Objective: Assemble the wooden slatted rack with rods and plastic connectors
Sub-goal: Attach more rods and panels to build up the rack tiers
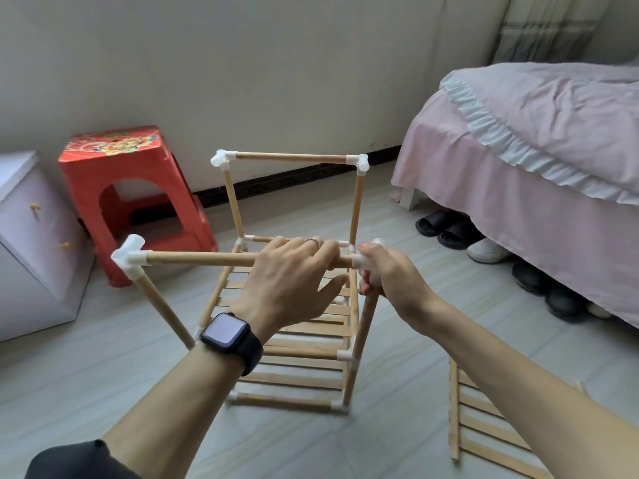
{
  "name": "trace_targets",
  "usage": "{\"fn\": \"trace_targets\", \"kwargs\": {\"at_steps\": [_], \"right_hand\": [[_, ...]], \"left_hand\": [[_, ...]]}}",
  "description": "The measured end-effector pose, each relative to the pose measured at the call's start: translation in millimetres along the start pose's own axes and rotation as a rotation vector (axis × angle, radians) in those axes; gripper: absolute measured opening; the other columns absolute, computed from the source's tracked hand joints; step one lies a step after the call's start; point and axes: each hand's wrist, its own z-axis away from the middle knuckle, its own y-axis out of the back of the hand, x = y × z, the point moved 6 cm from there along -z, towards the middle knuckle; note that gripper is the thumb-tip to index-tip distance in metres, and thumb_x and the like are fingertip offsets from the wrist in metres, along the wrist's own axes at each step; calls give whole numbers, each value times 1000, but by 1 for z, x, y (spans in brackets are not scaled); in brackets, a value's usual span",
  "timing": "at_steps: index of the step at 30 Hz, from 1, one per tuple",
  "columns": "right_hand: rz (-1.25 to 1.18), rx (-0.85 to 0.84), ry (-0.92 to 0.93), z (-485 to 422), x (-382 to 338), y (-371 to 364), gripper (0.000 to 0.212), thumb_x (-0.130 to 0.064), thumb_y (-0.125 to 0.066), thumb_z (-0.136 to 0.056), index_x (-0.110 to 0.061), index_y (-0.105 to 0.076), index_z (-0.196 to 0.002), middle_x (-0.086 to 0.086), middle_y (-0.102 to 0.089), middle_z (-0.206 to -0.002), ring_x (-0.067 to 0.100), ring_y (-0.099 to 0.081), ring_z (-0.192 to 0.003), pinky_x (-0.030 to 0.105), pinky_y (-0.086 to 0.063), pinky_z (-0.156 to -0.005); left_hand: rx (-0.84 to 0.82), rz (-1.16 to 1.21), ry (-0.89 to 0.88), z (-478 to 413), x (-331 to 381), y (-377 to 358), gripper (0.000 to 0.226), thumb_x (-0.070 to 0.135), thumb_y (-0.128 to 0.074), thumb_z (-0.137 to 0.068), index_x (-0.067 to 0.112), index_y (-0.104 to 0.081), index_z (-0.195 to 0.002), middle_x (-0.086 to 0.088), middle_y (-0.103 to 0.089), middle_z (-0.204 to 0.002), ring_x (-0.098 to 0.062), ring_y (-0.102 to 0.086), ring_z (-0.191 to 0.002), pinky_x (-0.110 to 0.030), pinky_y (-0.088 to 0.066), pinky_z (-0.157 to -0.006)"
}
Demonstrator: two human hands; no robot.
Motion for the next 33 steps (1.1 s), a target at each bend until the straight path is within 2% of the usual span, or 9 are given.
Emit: {"fn": "trace_targets", "kwargs": {"at_steps": [7, 14, 17, 19, 22, 26, 28, 30, 33], "right_hand": [[59, 45, 10, 2, -6, -1, 39, -27, -44, -104, -9, -51, -69, -6, -47, -47, 17, -52, -58, 44, -49, -71], [66, 34, 11, -10, -16, 1, 31, -22, -42, -102, -7, -50, -75, -4, -45, -51, 16, -49, -55, 38, -48, -64], [128, 131, 11, -28, -15, 16, 34, -26, -42, -101, -11, -51, -72, -2, -47, -53, 19, -49, -56, 43, -47, -64], [144, 279, 10, -38, -11, 32, 34, -31, -43, -99, -13, -51, -71, -1, -48, -55, 19, -48, -55, 44, -46, -65], [116, 473, 40, -43, -6, 51, 37, -38, -42, -102, -15, -51, -74, 0, -50, -60, 20, -51, -58, 41, -47, -63], [118, 496, 47, -46, -2, 55, 42, -47, -37, -100, -15, -58, -84, 3, -60, -71, 22, -58, -70, 49, -53, -74], [100, 448, 6, -48, 2, 52, 49, -50, -36, -101, -14, -65, -84, 5, -66, -74, 22, -60, -77, 49, -52, -79], [69, 400, -30, -47, 6, 51, 55, -52, -36, -102, -12, -68, -81, 8, -69, -74, 21, -62, -78, 43, -50, -80], [44, 389, -24, -41, 10, 51, 56, -53, -36, -103, -11, -67, -81, 7, -69, -73, 22, -67, -80, 42, -49, -87]], "left_hand": [[-27, -4, 73, -8, 1, 2, 25, 26, -71, -83, 24, -52, -67, 9, -54, -53, -15, -53, -44, -23, -27, -47], [-47, -50, 126, -18, -5, -4, 21, 25, -67, -87, 23, -56, -69, 9, -48, -49, -16, -46, -38, -23, -22, -44], [-117, 104, 88, -29, -2, -12, 5, 22, -61, -93, 21, -60, -98, 6, -61, -74, -19, -60, -65, -30, -41, -57], [-217, 218, 126, -30, -12, -11, 30, 29, -60, -95, 23, -55, -123, 4, -66, -106, -18, -60, -95, -34, -47, -81], [-164, 231, 282, -10, -56, 16, 42, 46, -56, -94, 27, -54, -132, 5, -61, -123, -14, -54, -113, -36, -44, -97], [12, 127, 663, 54, -128, 44, 28, 43, -60, -93, 25, -61, -114, 7, -59, -108, -16, -52, -101, -40, -43, -87], [17, 334, 962, 91, -143, 33, 27, 45, -58, -92, 24, -60, -109, 6, -61, -104, -20, -57, -99, -42, -48, -83], [128, 766, 1244, 110, -140, 17, 23, 37, -56, -94, 17, -62, -104, -5, -68, -94, -27, -67, -90, -41, -53, -75], [289, 963, 1400, 109, -138, 8, 15, 18, -56, -91, 8, -66, -86, -4, -60, -58, -23, -58, -51, -34, -47, -54]]}}
